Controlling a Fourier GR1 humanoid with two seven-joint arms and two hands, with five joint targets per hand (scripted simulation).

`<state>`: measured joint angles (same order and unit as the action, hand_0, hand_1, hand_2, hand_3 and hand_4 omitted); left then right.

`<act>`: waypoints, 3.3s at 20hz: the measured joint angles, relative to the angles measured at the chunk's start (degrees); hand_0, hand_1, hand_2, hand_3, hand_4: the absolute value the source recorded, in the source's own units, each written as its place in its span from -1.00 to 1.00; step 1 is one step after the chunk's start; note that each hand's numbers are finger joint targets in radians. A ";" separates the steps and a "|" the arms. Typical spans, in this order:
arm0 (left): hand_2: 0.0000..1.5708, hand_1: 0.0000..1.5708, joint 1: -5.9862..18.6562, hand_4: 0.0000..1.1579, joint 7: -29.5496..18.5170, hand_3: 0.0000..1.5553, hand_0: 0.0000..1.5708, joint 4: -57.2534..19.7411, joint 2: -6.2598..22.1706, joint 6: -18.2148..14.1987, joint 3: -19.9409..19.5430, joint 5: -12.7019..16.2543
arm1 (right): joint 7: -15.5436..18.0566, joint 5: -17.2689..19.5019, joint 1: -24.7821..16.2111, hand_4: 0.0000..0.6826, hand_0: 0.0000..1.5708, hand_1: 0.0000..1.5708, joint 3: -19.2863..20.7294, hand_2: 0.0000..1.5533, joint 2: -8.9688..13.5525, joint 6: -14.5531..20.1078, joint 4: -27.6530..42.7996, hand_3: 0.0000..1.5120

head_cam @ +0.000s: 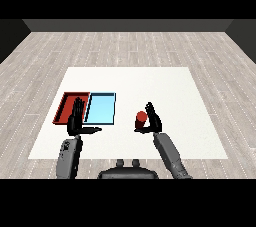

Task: Pick the red can and put it in the red box

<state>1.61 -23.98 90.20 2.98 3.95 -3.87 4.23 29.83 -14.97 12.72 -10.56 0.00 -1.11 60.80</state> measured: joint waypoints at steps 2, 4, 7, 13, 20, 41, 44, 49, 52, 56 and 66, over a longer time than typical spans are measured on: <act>-1.00 -1.00 0.83 -1.00 1.40 -1.00 -1.00 0.81 0.11 -0.25 0.01 0.13 | 0.14 -0.89 0.20 -1.00 -1.00 -1.00 -1.25 -1.00 0.00 0.81 0.18 -1.00; -1.00 -1.00 -0.02 -1.00 1.12 -1.00 -1.00 1.40 -0.18 -0.37 0.33 -0.05 | 0.23 -1.39 1.38 -1.00 -1.00 -1.00 -0.90 -1.00 0.00 0.44 -1.10 -1.00; -1.00 -1.00 -0.93 -1.00 1.00 -1.00 -1.00 2.27 -0.56 -0.60 0.98 -0.50 | -0.97 -1.89 1.20 -1.00 -1.00 -1.00 -1.58 -1.00 0.00 0.81 0.71 -1.00; -1.00 -1.00 0.29 -1.00 0.30 -1.00 -1.00 0.06 0.60 0.24 -0.52 0.14 | -1.16 -3.92 0.34 -1.00 -1.00 -1.00 -5.01 -1.00 0.12 1.86 1.85 -1.00; -1.00 -1.00 -0.68 -1.00 1.07 -1.00 -1.00 2.07 -0.02 -0.26 0.41 -0.33 | 0.90 -7.27 4.11 -1.00 -1.00 -1.00 -8.54 -1.00 0.03 4.73 -2.81 -1.00; -1.00 -1.00 -0.25 -1.00 0.28 -1.00 -1.00 1.25 -0.28 -1.17 0.58 -1.56 | -9.34 -1.47 8.67 0.69 1.00 1.00 -6.70 0.92 0.24 19.01 -6.92 0.90; -1.00 -1.00 -0.94 -1.00 -0.36 -1.00 -1.00 1.46 -0.25 -0.86 0.55 -1.40 | -12.27 0.70 6.67 0.71 1.00 1.00 -6.27 0.92 0.44 18.79 -3.60 0.89; -1.00 -1.00 -1.16 -1.00 0.62 -1.00 -1.00 2.65 -0.13 -1.15 0.68 -1.65 | -12.82 0.39 8.20 0.73 1.00 1.00 -6.14 0.91 0.43 19.94 -4.07 0.88; -1.00 -1.00 -1.09 -1.00 -0.21 -1.00 -1.00 1.62 -0.55 -1.46 1.08 -2.24 | -13.87 1.55 6.74 0.73 1.00 1.00 -6.64 0.91 0.21 20.99 -1.23 0.86; -1.00 -1.00 -1.31 -1.00 -0.36 -1.00 -1.00 1.97 -0.40 -1.52 1.25 -2.69 | -16.00 3.49 5.59 0.81 1.00 1.00 -6.17 0.91 1.03 20.61 4.53 0.86; -1.00 -1.00 0.18 -1.00 1.49 -1.00 -1.00 2.37 -1.34 -1.54 4.38 -4.23 | -19.26 7.71 0.35 0.78 0.96 0.96 -5.05 0.88 5.05 20.54 21.50 0.85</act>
<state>1.80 -22.49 92.57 1.64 2.41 0.51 0.00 10.57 -7.26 13.07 -15.61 5.06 19.43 82.30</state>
